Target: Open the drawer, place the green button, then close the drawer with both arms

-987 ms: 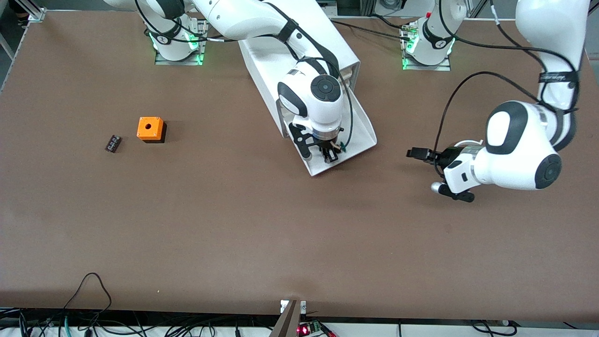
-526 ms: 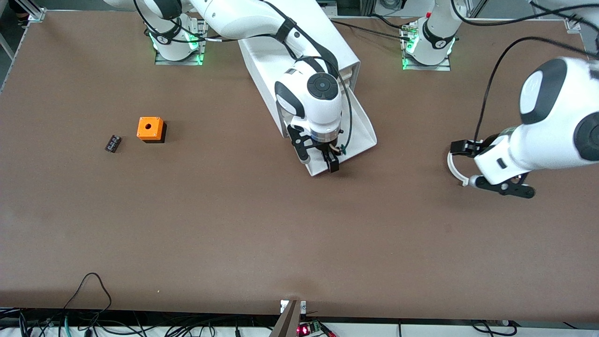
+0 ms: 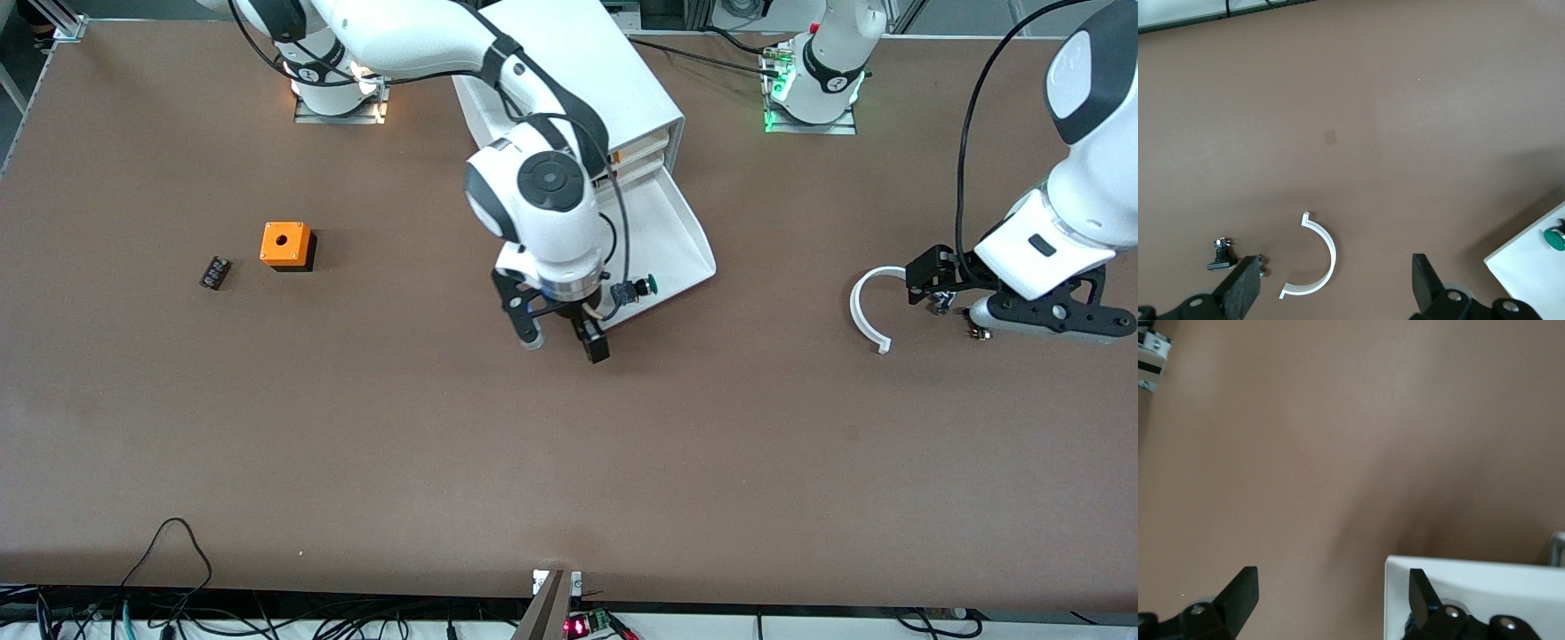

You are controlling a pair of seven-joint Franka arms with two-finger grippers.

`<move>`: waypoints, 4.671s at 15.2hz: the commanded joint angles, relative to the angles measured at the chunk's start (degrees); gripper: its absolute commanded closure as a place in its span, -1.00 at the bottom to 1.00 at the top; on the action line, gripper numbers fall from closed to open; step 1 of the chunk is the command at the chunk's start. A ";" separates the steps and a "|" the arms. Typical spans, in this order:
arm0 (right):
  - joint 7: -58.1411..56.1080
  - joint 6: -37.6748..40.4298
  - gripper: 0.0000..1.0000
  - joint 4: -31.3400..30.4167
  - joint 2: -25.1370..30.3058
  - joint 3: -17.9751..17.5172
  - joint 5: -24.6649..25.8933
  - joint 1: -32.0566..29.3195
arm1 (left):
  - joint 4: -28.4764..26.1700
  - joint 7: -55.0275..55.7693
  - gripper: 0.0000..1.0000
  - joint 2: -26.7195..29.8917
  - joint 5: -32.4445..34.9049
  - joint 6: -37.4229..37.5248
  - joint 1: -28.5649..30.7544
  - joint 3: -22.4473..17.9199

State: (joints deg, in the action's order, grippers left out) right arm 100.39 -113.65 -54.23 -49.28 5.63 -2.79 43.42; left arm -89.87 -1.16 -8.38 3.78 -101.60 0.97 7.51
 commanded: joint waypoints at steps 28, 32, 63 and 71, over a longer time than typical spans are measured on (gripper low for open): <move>-91.59 9.15 -1.00 -31.27 27.99 12.12 -5.56 -20.13 | -16.74 57.32 -1.00 -22.02 -4.74 -34.80 -17.93 6.73; -92.92 9.06 -1.00 -38.04 36.34 13.26 -4.77 -20.04 | -16.83 60.56 -1.00 -23.00 -2.11 -34.98 -18.81 6.82; -89.93 20.48 -1.00 -37.44 48.05 -9.15 2.00 -41.58 | -19.91 69.45 -1.00 -23.09 -2.90 -28.48 -21.02 22.46; -92.57 21.62 -1.00 -36.74 48.05 -9.41 2.26 -41.75 | -5.44 53.31 -1.00 -18.17 -1.93 -5.49 -10.13 21.94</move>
State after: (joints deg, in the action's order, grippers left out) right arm 8.53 -93.37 -93.27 -0.46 -2.63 -1.32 2.70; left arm -100.66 57.34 -28.32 0.57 -115.42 -11.75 29.26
